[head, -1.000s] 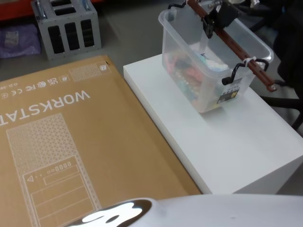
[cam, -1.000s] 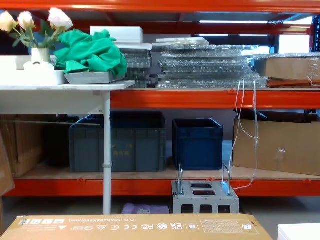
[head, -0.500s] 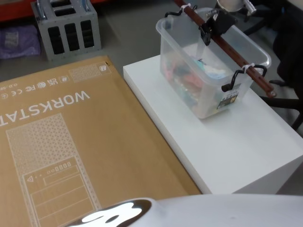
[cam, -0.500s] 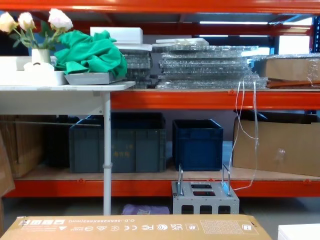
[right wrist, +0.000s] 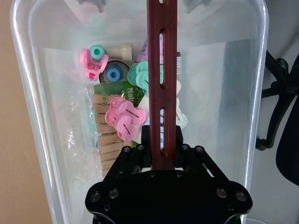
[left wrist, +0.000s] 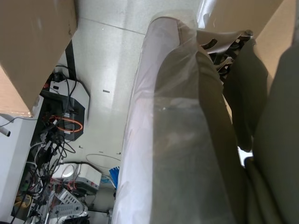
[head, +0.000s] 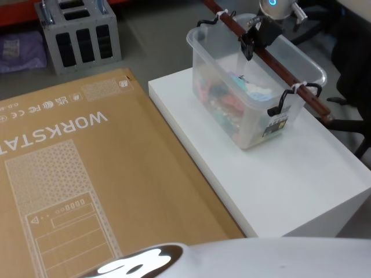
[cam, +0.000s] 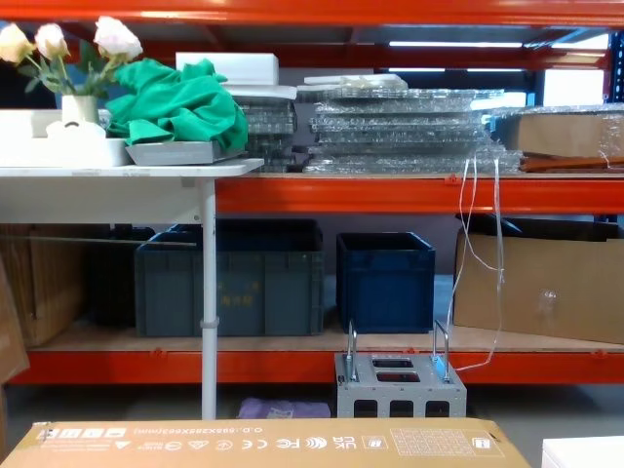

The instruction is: Use one hand to grasp the basket and place it at the designated location.

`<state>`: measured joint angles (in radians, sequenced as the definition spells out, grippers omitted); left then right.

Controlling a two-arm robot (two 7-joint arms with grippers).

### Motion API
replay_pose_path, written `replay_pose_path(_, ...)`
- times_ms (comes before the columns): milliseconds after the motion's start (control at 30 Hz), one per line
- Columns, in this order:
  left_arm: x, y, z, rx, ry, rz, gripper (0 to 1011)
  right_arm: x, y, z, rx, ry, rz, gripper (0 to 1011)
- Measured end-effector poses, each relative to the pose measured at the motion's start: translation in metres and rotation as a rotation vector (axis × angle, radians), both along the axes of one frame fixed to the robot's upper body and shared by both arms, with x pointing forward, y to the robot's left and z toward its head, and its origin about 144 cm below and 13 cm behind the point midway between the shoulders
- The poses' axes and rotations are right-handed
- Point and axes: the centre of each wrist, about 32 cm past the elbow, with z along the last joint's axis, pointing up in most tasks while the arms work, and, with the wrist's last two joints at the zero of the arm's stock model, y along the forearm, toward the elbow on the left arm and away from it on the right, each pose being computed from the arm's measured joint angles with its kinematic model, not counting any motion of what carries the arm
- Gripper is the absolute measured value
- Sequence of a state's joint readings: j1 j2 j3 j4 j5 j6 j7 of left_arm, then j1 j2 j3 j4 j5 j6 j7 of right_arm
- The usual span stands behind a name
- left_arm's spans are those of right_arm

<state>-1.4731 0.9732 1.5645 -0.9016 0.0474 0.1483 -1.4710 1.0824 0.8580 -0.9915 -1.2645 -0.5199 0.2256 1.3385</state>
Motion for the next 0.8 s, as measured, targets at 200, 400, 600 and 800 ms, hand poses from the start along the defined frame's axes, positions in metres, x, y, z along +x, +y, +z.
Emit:
replay_pose_path(200,0.0,0.0,0.0,0.0,0.0,0.0,0,0.002,0.003,-0.005,-0.01,0.012,-0.007,238)
replay_pose_path(400,0.0,0.0,0.0,0.0,0.0,0.0,0,0.005,0.004,-0.008,-0.013,0.026,-0.01,238)
replay_pose_path(600,0.0,0.0,0.0,0.0,0.0,0.0,0,0.007,0.004,-0.01,-0.013,0.04,-0.015,238)
replay_pose_path(800,0.0,0.0,0.0,0.0,0.0,0.0,0,0.009,0.004,-0.011,-0.011,0.049,-0.018,239)
